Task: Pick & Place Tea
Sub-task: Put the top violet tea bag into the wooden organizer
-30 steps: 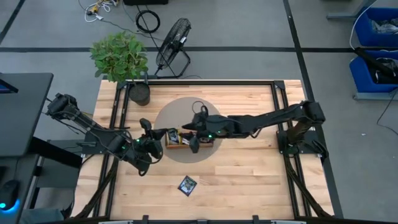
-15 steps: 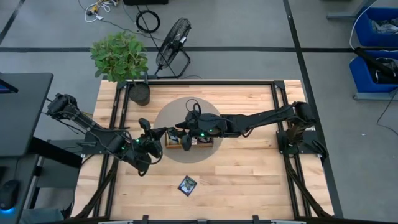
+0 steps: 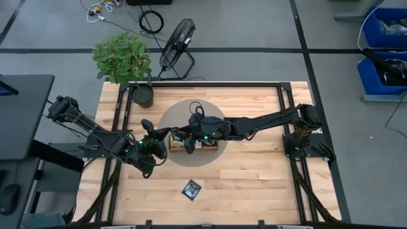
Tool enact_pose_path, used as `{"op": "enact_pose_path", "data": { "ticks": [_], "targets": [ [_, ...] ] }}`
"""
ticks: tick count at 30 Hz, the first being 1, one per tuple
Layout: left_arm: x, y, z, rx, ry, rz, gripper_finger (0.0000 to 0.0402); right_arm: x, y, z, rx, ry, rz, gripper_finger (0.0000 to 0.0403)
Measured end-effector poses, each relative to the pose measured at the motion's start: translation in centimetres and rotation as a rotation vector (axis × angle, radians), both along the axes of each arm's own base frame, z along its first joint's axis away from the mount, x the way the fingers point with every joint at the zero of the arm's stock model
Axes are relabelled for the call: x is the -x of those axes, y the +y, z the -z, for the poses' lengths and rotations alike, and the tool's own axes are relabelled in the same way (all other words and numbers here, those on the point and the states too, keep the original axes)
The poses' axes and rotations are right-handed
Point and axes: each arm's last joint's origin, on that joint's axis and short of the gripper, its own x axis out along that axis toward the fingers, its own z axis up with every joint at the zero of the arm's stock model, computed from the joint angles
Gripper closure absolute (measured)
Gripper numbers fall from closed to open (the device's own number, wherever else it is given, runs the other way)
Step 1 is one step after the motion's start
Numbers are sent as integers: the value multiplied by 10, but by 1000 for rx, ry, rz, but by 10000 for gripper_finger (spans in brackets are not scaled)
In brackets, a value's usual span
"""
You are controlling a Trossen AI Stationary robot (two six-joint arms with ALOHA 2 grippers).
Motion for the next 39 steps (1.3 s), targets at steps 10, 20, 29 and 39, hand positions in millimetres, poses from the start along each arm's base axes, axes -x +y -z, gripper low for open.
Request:
{"op": "enact_pose_path", "data": {
  "ticks": [10, 20, 29, 39],
  "targets": [
    [0, 0, 0, 3, -3, -2, 399, -1, -1, -2, 91, -4, -11, 393],
    [2, -4, 0, 9, -10, 16, 348, 1, 1, 1, 196, 42, -21, 401],
    [6, -11, 0, 74, -73, 29, 281, 14, 16, -8, 312, 102, 0, 402],
    [12, -20, -2, 247, -250, 6, 222, 45, 40, -15, 461, 110, 38, 403]
  ]
}}
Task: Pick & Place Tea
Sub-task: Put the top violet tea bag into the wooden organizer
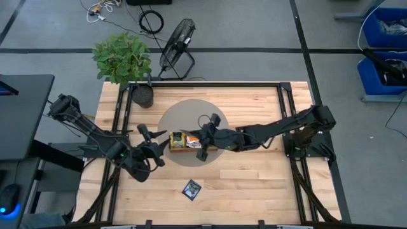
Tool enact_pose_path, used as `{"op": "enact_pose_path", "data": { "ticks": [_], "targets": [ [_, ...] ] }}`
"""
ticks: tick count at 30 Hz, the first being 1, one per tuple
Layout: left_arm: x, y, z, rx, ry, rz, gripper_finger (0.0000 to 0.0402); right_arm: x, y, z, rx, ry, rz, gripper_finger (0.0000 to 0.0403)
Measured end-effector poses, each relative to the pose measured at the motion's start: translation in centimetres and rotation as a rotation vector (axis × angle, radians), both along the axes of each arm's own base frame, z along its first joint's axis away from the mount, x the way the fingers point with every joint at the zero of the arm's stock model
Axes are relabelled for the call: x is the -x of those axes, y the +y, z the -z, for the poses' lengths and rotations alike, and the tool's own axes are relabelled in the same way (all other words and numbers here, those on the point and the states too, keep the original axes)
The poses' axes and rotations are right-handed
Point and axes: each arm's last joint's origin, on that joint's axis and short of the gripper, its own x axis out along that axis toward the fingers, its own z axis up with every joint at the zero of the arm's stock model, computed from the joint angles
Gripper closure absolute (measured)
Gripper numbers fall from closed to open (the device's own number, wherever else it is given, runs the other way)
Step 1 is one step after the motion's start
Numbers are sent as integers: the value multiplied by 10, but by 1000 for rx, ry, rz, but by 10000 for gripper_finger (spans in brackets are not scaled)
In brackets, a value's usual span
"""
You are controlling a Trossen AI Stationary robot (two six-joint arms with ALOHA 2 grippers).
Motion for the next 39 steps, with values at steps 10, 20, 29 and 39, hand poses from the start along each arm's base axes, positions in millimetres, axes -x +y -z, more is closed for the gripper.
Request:
{"op": "enact_pose_path", "data": {
  "ticks": [10, 20, 29, 39],
  "targets": [
    [1, -16, -7, 143, -149, 45, 186, 22, 28, 9, 33, -153, -137, 403],
    [-13, -29, -28, 281, -240, 241, 181, 28, 53, 3, 107, -191, -266, 403],
    [-28, -20, -35, 331, -237, 388, 181, 30, 60, -4, 130, -250, -282, 403],
    [-33, -15, -39, 333, -258, 418, 210, 30, 60, -4, 131, -259, -281, 403]
  ]
}}
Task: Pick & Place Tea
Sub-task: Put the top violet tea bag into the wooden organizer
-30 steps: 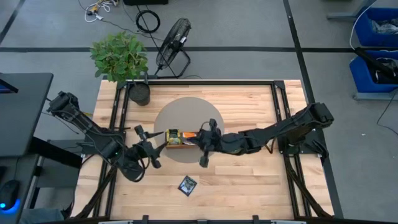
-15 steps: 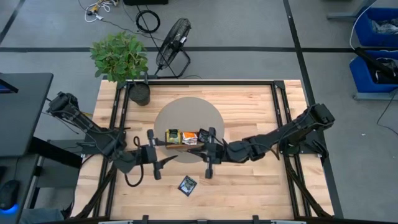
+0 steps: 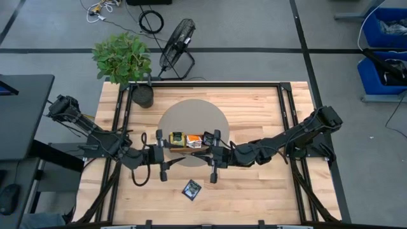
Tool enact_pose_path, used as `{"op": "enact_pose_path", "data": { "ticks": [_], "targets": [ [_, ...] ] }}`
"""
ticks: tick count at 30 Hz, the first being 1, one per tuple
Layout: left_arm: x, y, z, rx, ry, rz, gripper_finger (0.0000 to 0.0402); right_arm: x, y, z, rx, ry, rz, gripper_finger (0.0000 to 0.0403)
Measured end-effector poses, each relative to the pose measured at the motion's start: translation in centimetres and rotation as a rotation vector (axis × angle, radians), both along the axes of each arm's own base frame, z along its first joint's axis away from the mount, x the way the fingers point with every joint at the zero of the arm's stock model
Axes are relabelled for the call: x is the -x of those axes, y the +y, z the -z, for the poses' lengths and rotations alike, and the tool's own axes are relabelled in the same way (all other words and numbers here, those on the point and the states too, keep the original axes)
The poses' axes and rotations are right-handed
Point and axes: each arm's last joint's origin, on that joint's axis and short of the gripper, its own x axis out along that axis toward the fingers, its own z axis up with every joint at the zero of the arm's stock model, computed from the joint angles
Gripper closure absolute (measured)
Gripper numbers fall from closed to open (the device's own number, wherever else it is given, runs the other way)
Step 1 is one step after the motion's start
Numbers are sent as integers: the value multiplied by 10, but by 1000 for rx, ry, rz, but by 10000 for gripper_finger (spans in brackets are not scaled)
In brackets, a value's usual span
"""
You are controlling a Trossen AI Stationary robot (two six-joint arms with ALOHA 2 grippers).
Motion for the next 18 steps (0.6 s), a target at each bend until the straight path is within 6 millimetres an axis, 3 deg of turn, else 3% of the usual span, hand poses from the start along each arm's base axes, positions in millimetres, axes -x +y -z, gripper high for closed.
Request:
{"op": "enact_pose_path", "data": {
  "ticks": [13, 18],
  "targets": [
    [0, 0, 2, -26, 23, 1, 380, -3, -9, 4, -35, 35, 30, 403],
    [1, 1, 4, -39, 42, 1, 393, -3, -10, 5, -33, 41, 26, 394]
  ]
}}
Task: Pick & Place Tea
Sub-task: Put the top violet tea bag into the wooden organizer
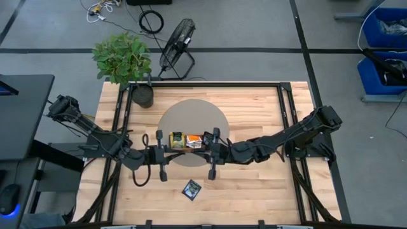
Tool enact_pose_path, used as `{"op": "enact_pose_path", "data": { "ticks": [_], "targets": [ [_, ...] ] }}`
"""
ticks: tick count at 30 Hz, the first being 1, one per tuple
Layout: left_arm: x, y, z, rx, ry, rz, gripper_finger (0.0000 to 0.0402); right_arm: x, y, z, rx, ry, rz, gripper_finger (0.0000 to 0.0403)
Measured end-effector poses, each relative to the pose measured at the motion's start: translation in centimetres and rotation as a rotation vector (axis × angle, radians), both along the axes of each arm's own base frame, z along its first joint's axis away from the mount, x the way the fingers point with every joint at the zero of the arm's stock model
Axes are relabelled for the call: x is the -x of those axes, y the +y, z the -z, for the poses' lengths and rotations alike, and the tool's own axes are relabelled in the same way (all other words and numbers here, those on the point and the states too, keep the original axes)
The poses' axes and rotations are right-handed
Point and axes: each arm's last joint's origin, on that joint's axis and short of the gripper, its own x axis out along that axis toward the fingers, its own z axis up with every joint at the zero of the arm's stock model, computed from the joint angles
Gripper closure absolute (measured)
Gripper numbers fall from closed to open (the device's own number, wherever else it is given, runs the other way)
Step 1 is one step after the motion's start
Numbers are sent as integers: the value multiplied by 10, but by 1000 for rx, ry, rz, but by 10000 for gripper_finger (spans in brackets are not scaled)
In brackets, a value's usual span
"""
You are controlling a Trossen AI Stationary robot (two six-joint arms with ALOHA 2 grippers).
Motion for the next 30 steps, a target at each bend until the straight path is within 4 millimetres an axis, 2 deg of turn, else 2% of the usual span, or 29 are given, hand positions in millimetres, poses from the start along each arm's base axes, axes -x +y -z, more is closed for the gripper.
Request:
{"op": "enact_pose_path", "data": {
  "ticks": [5, 12, 18, 22, 26, 30],
  "targets": [
    [1, 1, 6, -13, 51, -4, 397, 4, -1, 1, 10, 53, -10, 358],
    [2, 3, 11, -11, 94, -19, 398, 22, -7, -21, -22, 71, -18, 283],
    [-1, 9, 12, -7, 103, -25, 398, 8, -15, -42, 6, 229, -21, 240],
    [-3, 12, 12, 5, 108, -20, 399, -3, -21, -61, 14, 292, -77, 233],
    [-4, 14, 12, 4, 110, -25, 399, -14, -27, -63, 22, 409, -96, 241],
    [-4, 13, 12, 3, 111, -19, 399, -27, -28, -65, 1, 421, -142, 249]
  ]
}}
